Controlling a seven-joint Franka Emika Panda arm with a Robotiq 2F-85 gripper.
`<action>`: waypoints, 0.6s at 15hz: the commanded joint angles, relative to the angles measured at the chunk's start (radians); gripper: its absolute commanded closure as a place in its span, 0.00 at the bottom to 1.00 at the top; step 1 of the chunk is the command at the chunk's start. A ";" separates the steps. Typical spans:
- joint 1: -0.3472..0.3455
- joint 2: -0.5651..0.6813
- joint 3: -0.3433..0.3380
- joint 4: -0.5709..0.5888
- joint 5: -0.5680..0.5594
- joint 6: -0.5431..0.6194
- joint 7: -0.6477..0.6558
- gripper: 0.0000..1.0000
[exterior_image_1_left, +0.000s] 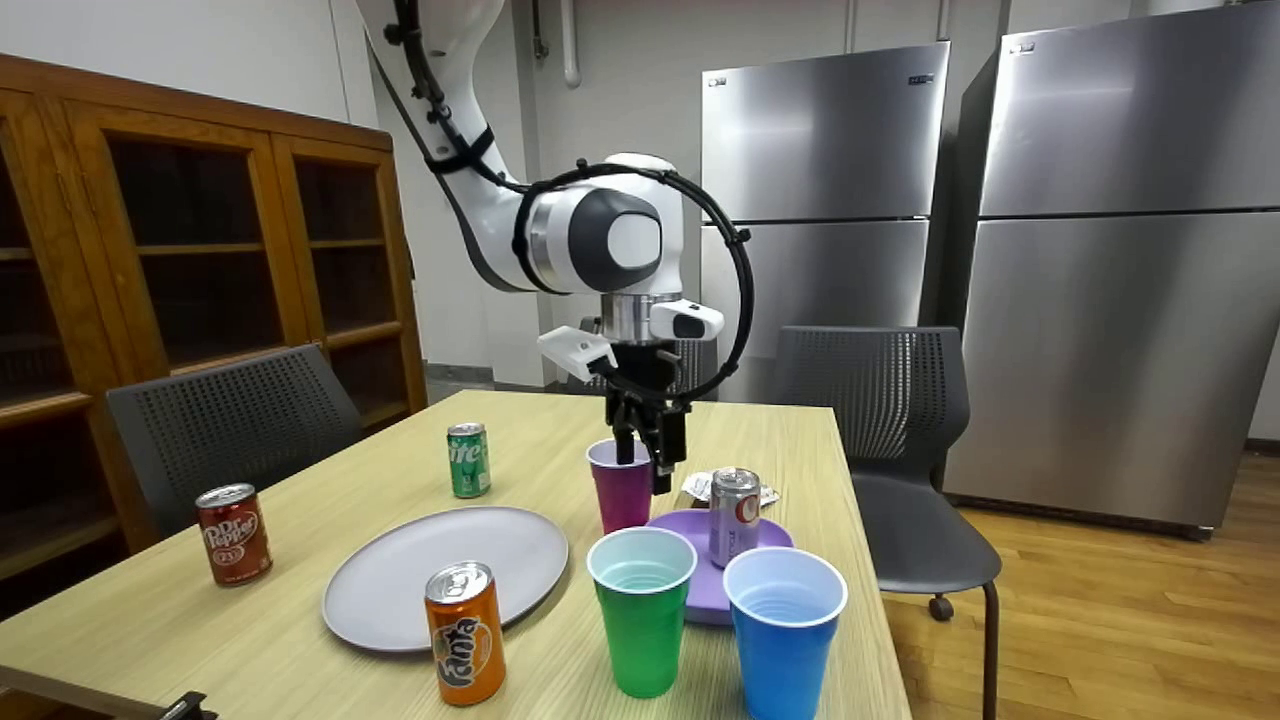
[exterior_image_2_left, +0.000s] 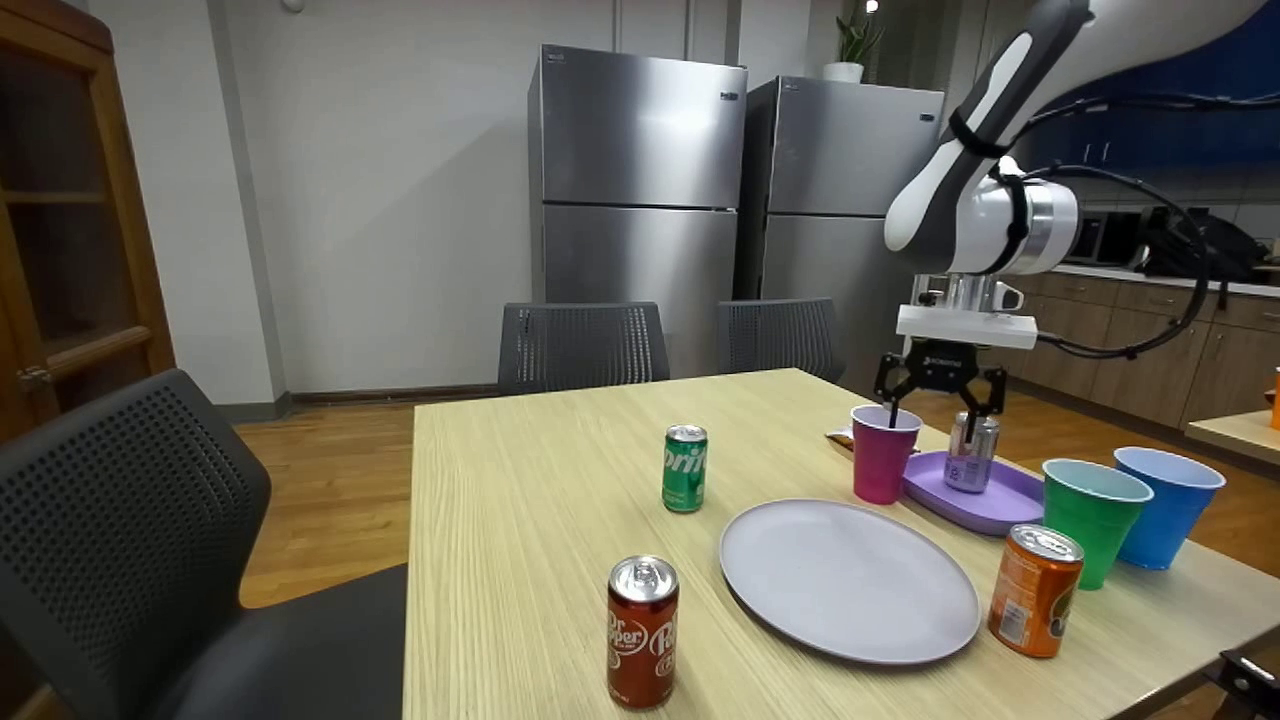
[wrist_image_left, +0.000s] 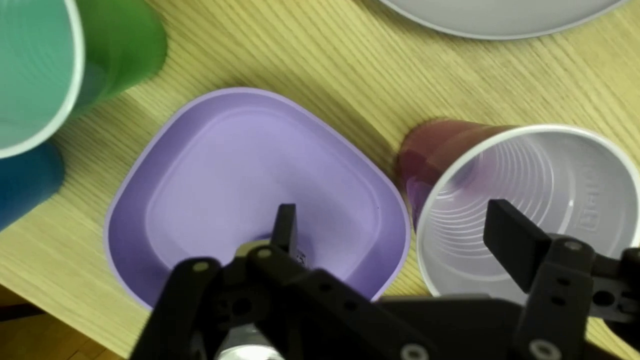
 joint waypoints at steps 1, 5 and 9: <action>0.007 0.020 -0.003 0.023 0.010 0.013 0.007 0.34; 0.008 0.020 -0.002 0.029 0.012 0.022 0.006 0.66; 0.011 0.012 0.000 0.030 0.012 0.029 0.006 0.97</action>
